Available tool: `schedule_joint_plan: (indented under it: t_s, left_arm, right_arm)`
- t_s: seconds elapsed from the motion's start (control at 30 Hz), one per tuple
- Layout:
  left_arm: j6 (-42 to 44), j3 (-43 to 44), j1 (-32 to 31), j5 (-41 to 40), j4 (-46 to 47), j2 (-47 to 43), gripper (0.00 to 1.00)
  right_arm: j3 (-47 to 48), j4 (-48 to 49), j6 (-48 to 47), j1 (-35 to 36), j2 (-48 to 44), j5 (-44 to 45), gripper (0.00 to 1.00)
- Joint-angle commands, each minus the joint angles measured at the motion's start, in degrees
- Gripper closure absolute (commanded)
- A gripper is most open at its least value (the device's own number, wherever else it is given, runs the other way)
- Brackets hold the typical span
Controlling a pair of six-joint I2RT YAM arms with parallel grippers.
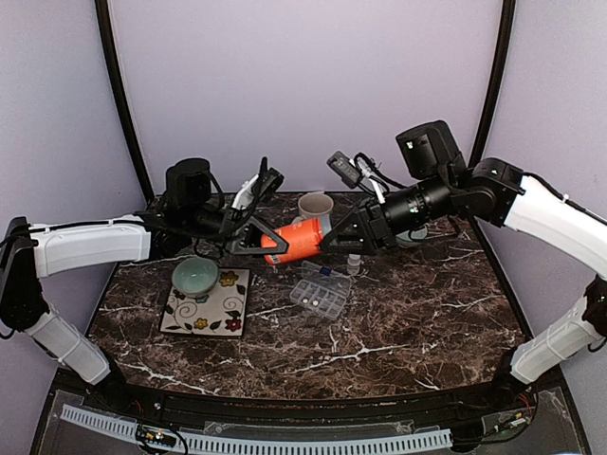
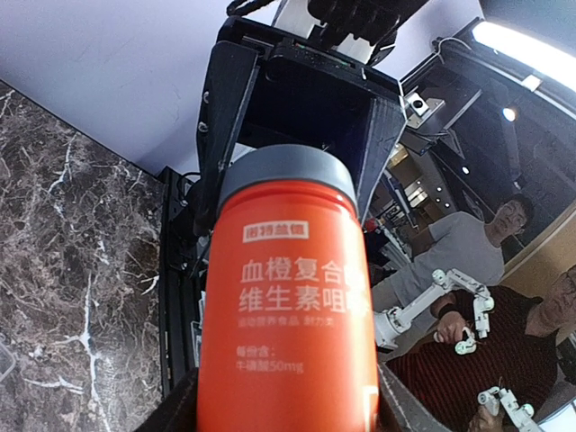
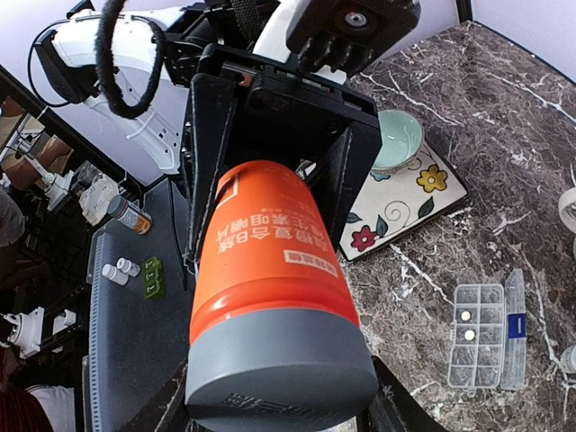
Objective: Sort the pills into containers
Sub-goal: Screw the lid of the pill bottle onto the pill bottle.
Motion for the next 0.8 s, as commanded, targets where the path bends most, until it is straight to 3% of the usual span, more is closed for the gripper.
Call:
schedule_joint_plan:
  t_s: [0.0,0.43,0.77]
  left_arm:
    - [11.26,4.72,-1.93,-5.59,-13.58,-2.32,1.00]
    - [24.74,7.34,-7.06,-19.46,-20.81,-5.47,1.00]
    - [29.57,3.34,-9.09,-31.78,-17.95,-11.94,1.00]
  right_arm:
    - [5.67,0.87,1.50,2.57,1.98,2.17,0.77]
    - [5.94,4.77,10.91,4.18,4.11,1.12,0.78]
    - [4.52,7.98,18.42,4.01,4.24,-1.48,0.79]
